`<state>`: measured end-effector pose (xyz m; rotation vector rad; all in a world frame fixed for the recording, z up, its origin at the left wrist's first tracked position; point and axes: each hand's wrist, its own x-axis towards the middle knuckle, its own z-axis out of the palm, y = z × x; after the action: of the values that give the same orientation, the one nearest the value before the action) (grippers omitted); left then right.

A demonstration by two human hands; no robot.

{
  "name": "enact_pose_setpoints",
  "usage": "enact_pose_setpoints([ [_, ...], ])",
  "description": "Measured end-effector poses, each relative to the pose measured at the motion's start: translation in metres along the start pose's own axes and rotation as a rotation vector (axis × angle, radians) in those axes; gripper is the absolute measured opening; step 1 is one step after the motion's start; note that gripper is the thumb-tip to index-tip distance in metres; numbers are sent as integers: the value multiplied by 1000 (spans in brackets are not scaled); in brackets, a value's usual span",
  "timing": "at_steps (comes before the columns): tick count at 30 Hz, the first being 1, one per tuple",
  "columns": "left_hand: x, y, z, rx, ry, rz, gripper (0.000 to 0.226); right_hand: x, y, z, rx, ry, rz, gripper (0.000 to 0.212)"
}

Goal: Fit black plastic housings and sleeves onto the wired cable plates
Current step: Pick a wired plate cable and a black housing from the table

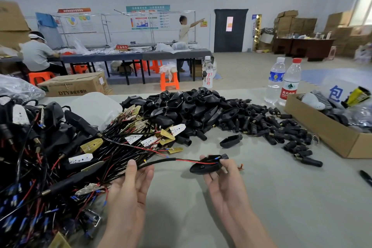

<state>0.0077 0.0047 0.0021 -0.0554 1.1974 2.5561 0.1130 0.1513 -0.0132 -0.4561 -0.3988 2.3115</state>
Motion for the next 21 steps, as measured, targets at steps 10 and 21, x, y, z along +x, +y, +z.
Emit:
enact_pose_setpoints([
  [10,-1,-1,1,174,-86,205,18,6,-7,-3,122,0,0,17],
  [21,-6,6,0,234,-244,337,19,3,-7,-2,48,19,-7,13],
])
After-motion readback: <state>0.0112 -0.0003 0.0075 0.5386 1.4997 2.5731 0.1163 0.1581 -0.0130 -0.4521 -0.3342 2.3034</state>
